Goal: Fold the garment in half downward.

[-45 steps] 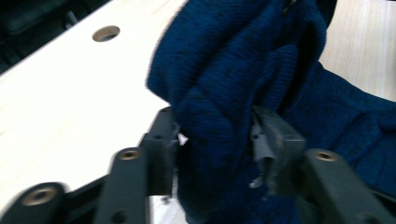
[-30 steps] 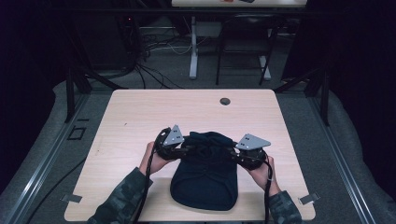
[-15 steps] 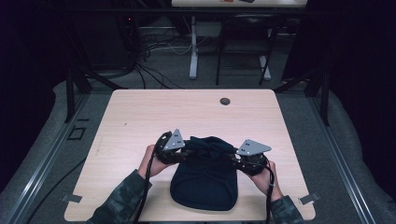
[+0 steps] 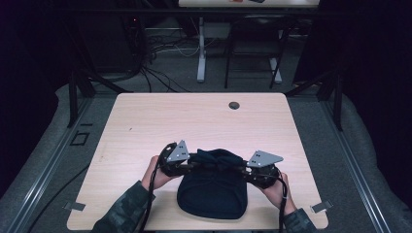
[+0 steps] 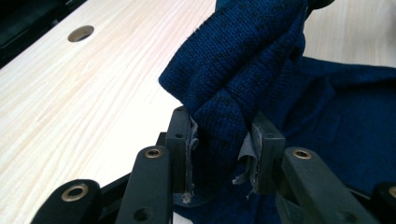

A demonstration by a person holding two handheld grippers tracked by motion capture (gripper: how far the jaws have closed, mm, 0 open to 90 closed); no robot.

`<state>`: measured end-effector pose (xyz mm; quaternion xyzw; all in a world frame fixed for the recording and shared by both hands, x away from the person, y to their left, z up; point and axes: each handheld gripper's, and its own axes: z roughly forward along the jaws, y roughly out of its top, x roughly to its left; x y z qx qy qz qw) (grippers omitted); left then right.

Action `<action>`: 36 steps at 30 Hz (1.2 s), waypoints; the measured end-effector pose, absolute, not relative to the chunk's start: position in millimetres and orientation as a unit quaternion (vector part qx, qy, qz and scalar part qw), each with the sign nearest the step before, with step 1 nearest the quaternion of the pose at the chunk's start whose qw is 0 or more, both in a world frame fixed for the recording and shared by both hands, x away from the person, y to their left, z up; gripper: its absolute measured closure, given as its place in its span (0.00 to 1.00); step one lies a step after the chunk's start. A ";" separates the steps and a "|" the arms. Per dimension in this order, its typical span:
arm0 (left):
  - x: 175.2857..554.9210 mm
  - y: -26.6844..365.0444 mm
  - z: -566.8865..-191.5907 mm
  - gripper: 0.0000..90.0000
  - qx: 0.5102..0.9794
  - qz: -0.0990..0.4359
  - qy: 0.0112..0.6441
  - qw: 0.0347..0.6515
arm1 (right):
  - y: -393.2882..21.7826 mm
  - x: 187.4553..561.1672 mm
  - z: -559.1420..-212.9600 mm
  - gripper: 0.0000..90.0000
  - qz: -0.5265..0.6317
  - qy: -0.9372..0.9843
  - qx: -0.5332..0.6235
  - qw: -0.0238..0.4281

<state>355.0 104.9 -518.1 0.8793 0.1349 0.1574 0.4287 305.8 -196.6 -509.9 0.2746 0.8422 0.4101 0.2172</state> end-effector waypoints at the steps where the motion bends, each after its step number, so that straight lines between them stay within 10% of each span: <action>1: 354.0 105.4 -518.7 0.74 0.880 0.157 0.134 0.428 | -196.5 304.8 -510.4 0.82 0.409 0.844 0.274 0.214; 36: 329.3 108.8 -549.1 0.74 0.898 0.122 0.124 0.404 | -190.8 286.6 -536.8 0.81 0.372 0.876 0.262 0.161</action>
